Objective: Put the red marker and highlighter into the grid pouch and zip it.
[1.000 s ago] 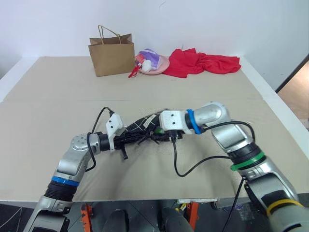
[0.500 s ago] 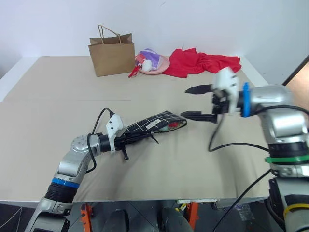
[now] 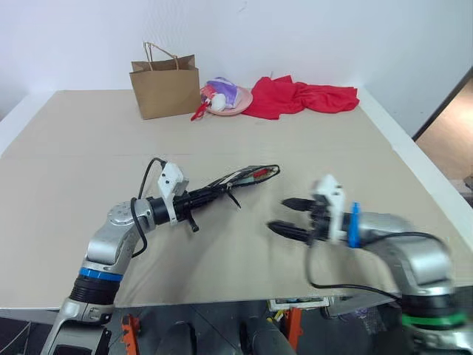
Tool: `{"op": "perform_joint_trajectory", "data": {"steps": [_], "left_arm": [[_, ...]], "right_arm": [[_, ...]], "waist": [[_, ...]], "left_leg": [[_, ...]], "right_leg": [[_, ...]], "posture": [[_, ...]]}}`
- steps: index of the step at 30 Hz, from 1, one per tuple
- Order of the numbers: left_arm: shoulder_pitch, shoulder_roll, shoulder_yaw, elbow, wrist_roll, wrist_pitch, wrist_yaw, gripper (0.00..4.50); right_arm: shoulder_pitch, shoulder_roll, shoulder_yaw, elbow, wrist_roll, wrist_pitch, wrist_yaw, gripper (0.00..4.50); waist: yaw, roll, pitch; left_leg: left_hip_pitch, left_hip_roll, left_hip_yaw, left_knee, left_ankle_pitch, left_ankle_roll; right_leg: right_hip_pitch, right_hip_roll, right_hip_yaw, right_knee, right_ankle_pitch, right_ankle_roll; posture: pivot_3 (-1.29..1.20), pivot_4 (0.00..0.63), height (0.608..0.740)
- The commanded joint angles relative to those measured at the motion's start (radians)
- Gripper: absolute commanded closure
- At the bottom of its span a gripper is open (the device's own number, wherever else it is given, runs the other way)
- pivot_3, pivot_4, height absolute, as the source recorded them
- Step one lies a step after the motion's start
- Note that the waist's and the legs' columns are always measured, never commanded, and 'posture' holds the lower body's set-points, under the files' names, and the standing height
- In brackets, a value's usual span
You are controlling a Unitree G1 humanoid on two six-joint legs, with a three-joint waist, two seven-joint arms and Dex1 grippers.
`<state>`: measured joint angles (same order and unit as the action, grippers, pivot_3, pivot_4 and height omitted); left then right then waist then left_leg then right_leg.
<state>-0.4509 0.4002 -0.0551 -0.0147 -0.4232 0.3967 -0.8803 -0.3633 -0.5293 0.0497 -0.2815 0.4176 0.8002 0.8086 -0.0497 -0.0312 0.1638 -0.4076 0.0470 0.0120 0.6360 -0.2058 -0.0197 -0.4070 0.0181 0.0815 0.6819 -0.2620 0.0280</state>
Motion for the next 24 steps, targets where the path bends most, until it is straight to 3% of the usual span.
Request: {"op": "perform_joint_trajectory", "data": {"steps": [1, 9, 13, 18, 24], "left_arm": [[-0.037, -0.005, 0.013, -0.03, -0.017, 0.008, 0.006, 4.5], [-0.042, -0.017, 0.005, -0.038, -0.008, 0.015, 0.012, 4.5], [-0.035, -0.014, 0.011, -0.034, -0.003, 0.008, 0.015, 4.5], [-0.02, -0.008, 0.015, -0.034, -0.002, -0.003, 0.01, 4.5], [-0.016, -0.008, 0.01, -0.029, 0.004, -0.017, 0.002, 4.5]], "right_arm": [[-0.101, 0.073, 0.054, 0.023, -0.032, 0.012, -0.087, 0.1], [-0.273, 0.186, 0.154, 0.156, -0.073, -0.019, -0.111, 0.1], [-0.281, 0.189, 0.164, 0.167, -0.08, -0.041, -0.097, 1.76], [-0.273, 0.169, 0.156, 0.164, -0.083, -0.061, -0.075, 4.25], [-0.255, 0.121, 0.131, 0.15, -0.083, -0.071, -0.057, 4.38]], "waist": [[0.002, 0.0, 0.0], [0.003, 0.0, 0.0], [0.004, 0.0, 0.0], [0.004, 0.0, 0.0], [0.004, 0.0, 0.0]], "left_leg": [[0.0, 0.0, 0.0, 0.0, 0.0, 0.0], [-0.004, -0.001, 0.0, 0.0, -0.001, 0.0], [-0.005, -0.002, -0.001, 0.0, -0.001, 0.001], [-0.005, -0.002, -0.002, 0.0, -0.001, 0.001], [-0.005, -0.002, -0.002, 0.0, -0.001, 0.001]], "right_leg": [[0.0, 0.0, 0.0, 0.0, 0.0, 0.0], [-0.002, -0.002, 0.0, -0.001, -0.002, 0.002], [-0.002, -0.003, -0.002, -0.001, -0.003, 0.001], [-0.002, -0.004, -0.003, -0.001, -0.003, 0.002], [-0.002, -0.003, -0.003, -0.001, -0.003, 0.002]], "posture": [[0.0, 0.15, 0.74], [0.0, 0.15, 0.74], [0.0, 0.15, 0.74], [0.0, 0.15, 0.74], [0.0, 0.15, 0.74]]}}
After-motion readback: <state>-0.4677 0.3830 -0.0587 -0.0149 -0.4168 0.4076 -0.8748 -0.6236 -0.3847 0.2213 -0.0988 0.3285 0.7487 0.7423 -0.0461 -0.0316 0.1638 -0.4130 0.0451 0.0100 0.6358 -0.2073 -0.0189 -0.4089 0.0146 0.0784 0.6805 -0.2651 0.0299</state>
